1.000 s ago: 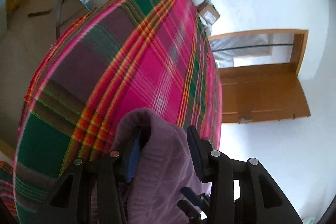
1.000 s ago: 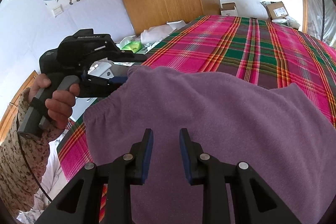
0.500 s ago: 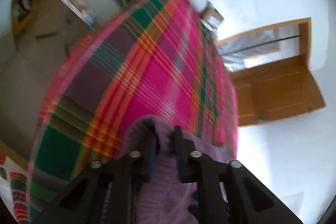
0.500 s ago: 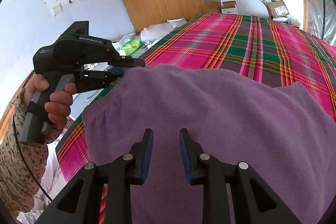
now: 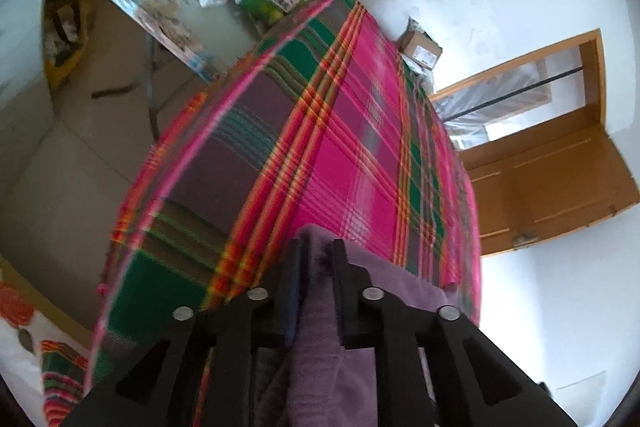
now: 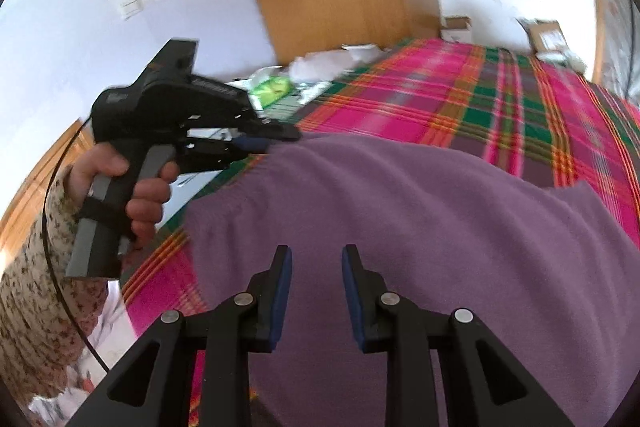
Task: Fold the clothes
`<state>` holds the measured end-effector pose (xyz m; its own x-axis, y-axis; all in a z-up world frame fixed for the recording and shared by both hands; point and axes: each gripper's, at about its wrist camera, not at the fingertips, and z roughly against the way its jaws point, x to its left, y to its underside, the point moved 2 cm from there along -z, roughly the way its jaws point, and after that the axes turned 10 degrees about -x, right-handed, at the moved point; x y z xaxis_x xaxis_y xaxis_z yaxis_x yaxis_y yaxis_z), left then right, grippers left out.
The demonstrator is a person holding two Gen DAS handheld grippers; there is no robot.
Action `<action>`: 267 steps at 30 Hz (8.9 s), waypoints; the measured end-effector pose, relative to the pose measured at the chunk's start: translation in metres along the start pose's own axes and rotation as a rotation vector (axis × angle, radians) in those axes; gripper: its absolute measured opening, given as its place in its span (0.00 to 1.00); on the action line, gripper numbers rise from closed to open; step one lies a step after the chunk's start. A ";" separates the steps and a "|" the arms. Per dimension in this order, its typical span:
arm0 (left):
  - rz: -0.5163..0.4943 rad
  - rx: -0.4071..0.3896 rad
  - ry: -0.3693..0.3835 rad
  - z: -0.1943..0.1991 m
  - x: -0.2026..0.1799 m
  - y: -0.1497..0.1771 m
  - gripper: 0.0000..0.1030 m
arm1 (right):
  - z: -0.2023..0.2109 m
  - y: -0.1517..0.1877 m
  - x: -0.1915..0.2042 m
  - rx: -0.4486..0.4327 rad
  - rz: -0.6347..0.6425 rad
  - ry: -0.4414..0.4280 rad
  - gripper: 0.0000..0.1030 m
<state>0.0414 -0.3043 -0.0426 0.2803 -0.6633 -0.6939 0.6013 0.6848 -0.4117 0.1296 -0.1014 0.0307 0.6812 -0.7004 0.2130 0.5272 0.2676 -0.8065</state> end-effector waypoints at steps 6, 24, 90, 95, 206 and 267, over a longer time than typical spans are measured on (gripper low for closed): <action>-0.031 -0.009 -0.012 0.017 -0.001 0.005 0.20 | -0.018 0.016 0.028 0.069 0.065 -0.048 0.26; -0.300 0.121 0.009 0.002 -0.052 0.037 0.23 | -0.037 0.019 0.062 0.044 0.172 0.009 0.31; -0.375 0.033 -0.016 0.057 -0.027 0.075 0.27 | -0.002 0.041 0.071 0.043 0.236 0.068 0.46; -0.327 0.008 -0.137 0.060 -0.007 0.062 0.27 | -0.003 0.038 0.072 0.040 0.208 0.032 0.48; -0.051 0.076 0.204 0.036 -0.076 0.022 0.12 | 0.061 0.003 0.082 -0.279 0.146 0.043 0.08; -0.268 0.383 0.295 -0.088 -0.264 0.161 0.20 | 0.199 0.064 -0.096 -0.361 -0.202 0.288 0.09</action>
<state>-0.0015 0.0079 0.0218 -0.1085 -0.6492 -0.7529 0.8674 0.3082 -0.3907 0.1991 0.1144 0.0686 0.3894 -0.8822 0.2649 0.3905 -0.1023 -0.9149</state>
